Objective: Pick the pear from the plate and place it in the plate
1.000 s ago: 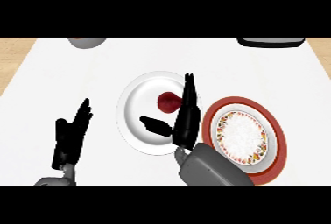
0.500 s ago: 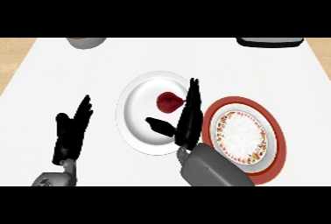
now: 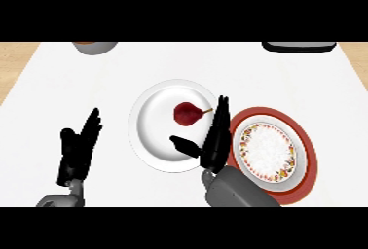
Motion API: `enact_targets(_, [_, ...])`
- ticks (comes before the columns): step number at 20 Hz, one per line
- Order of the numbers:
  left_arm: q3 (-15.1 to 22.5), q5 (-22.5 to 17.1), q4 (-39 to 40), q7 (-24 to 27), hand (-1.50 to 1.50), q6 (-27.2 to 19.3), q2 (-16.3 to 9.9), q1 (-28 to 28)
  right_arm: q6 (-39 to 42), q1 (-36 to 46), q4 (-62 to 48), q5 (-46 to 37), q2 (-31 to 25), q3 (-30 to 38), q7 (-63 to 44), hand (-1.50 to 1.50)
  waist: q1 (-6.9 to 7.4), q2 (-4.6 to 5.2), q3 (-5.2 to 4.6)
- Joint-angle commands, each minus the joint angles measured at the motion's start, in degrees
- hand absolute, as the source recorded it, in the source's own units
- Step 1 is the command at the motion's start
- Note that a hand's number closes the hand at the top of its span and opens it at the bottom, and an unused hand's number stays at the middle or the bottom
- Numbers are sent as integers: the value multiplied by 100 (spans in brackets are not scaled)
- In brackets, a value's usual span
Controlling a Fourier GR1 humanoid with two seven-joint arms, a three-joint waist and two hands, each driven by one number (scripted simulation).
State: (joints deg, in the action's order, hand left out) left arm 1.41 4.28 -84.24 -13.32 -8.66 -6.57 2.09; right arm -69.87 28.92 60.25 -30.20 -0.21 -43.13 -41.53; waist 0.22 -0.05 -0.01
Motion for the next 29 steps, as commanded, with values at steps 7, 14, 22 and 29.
enact_targets(7, [-176, 5, 122, 118, 0, 92, 24, 126, 483, -1209, 1070, -908, -175, 754, 46, -150, -43, -3, 0])
enact_targets(14, [-114, 34, -490, -229, 0, 154, 9, -212, 237, -2390, 1940, -1268, -366, 736, 437, -150, -32, -7, 1])
enact_targets(22, [-129, 115, -294, 183, 0, 232, 102, -442, 280, -2617, 1774, -1299, -79, 1420, 815, -150, -18, 2, 1])
enact_targets(29, [-218, 171, 88, 132, 0, 194, 185, 38, 838, -2879, 1880, -1631, 5, 1835, 858, -150, -28, 2, 0])
